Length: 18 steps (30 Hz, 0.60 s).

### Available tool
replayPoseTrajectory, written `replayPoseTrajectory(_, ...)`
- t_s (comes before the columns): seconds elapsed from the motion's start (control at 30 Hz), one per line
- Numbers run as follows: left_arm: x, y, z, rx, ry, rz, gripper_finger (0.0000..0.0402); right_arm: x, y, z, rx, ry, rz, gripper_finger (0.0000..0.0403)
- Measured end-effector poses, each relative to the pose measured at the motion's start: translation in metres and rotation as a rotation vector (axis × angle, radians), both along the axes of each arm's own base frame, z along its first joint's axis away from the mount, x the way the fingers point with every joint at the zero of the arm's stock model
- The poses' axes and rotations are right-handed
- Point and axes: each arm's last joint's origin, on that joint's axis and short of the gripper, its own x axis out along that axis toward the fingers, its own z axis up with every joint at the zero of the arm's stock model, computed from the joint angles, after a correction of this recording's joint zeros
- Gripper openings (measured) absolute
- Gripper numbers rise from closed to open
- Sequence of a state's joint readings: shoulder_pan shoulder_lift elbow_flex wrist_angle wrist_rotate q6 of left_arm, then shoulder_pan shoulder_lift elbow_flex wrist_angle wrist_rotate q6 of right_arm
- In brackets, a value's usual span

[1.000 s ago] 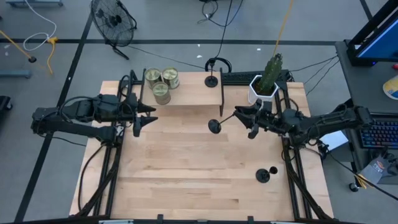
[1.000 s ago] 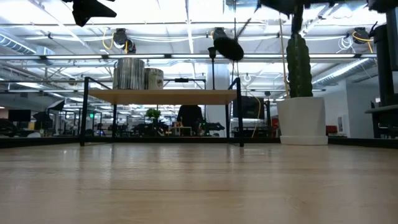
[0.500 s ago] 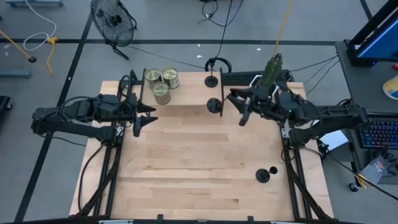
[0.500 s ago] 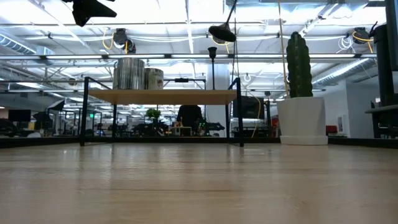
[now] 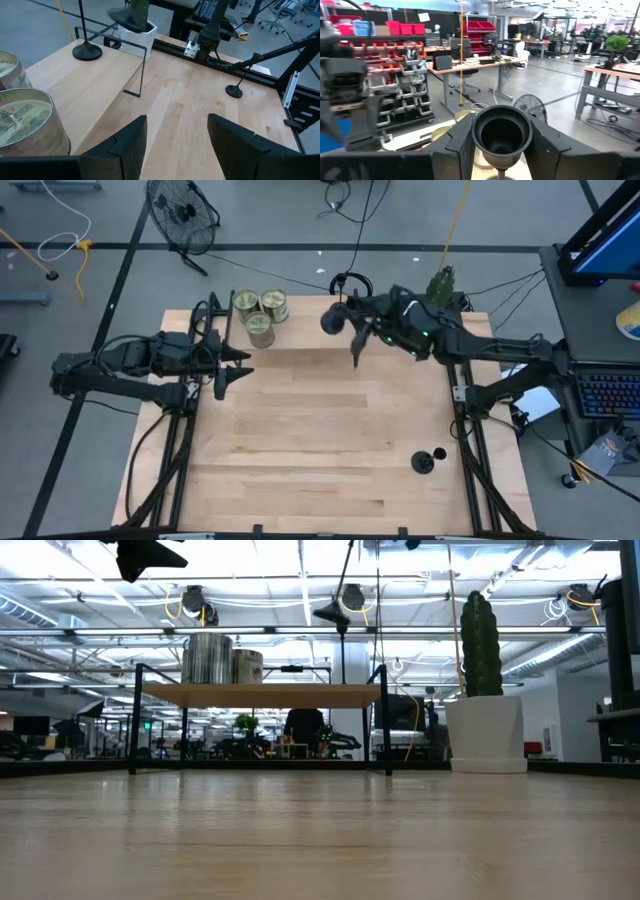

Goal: Pick & Place candle stick holders
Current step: Put the top black candle holder on the shelf

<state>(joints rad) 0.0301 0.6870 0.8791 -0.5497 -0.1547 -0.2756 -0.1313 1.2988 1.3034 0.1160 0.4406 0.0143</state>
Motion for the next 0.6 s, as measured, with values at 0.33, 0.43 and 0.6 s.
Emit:
replayPoseTrajectory(0.33,0.0,0.0,0.0,0.001,0.001,0.0,0.0216,0.041,-0.032,-0.003,0.014,0.021,0.027,0.0128)
replayPoseTrajectory(0.43,0.0,0.0,0.0,0.001,0.0,-0.001,0.0216,0.05,-0.04,-0.004,0.011,0.026,0.032,0.0129)
replayPoseTrajectory(0.6,0.0,0.0,0.0,0.002,0.0,-0.001,0.0216,0.059,-0.054,-0.015,0.023,0.06,0.005,0.013)
